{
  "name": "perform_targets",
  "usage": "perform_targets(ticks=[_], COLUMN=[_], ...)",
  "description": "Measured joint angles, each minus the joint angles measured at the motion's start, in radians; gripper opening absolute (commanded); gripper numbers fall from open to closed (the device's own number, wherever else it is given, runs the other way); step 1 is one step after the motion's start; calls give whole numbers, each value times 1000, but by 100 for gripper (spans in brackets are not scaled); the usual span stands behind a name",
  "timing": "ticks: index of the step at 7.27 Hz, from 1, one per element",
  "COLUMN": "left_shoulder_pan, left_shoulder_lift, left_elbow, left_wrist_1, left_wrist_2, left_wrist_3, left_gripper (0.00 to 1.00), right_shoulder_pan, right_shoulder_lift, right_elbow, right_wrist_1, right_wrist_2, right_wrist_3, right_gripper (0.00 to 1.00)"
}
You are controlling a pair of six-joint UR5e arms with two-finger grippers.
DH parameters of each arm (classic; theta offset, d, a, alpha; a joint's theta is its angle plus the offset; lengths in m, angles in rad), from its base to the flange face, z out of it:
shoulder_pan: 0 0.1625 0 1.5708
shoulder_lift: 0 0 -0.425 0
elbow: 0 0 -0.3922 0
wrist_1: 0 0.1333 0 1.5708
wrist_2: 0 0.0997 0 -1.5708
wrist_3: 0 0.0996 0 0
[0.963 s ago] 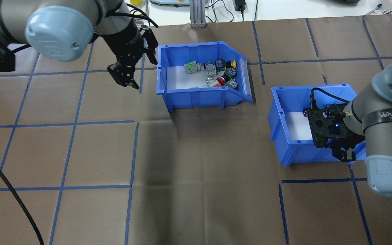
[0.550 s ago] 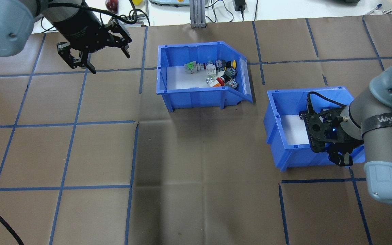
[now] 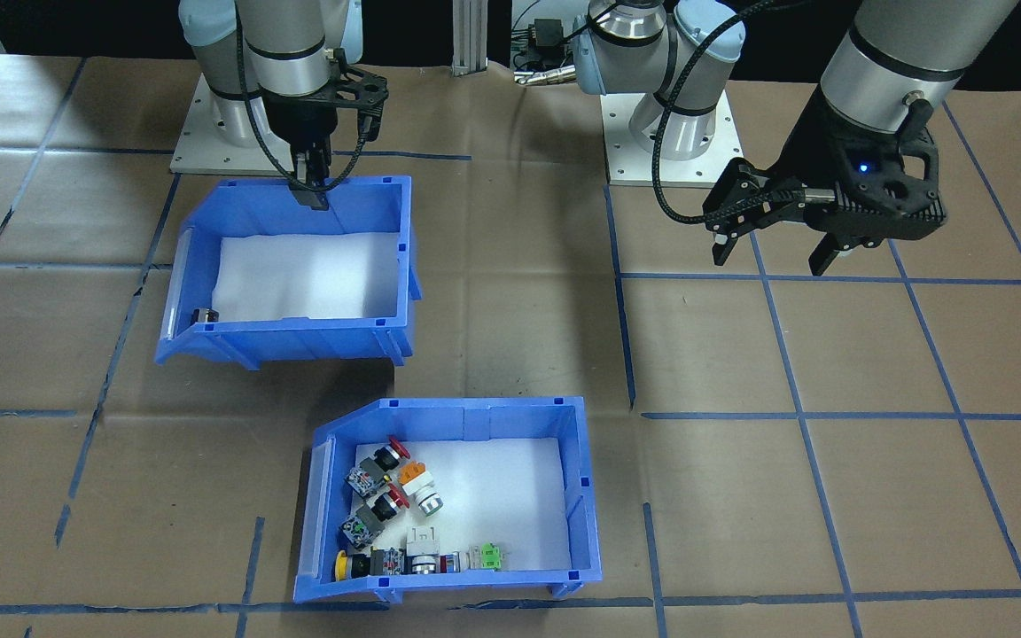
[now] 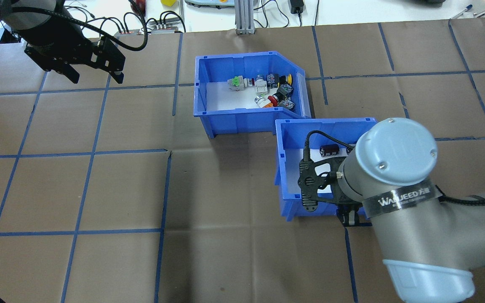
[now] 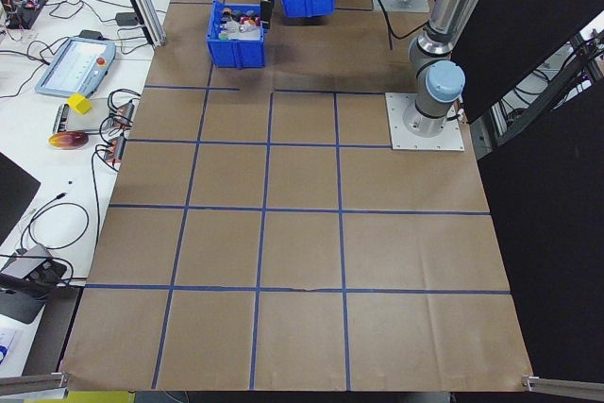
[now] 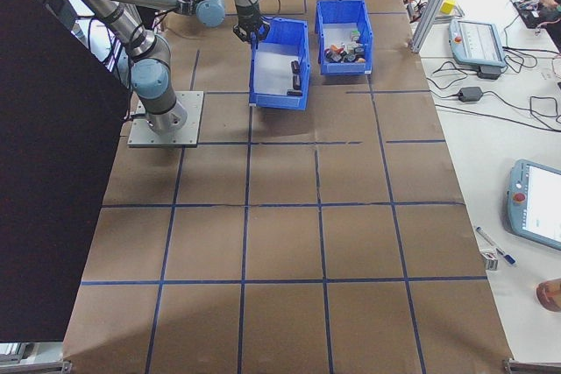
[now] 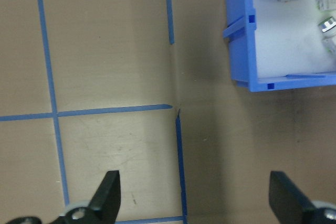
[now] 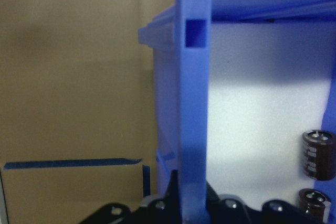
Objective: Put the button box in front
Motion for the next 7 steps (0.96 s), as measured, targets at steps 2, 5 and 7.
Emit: perform_targets(ticks=[2, 5, 7], left_shoulder_pan=[1, -3, -19], left_shoulder_lift=[4, 7, 57], left_elbow=[-7, -20, -86], left_wrist_1=[9, 10, 22], left_wrist_2=[47, 56, 55], left_wrist_3=[0, -5, -10], left_gripper=[98, 98, 98], right_shoulder_pan=[130, 251, 288], right_shoulder_lift=[49, 114, 132], right_elbow=[-1, -2, -2], right_wrist_1=[-52, -112, -116], right_wrist_2=[-7, -13, -19], right_wrist_3=[124, 224, 264], right_gripper=[8, 8, 8])
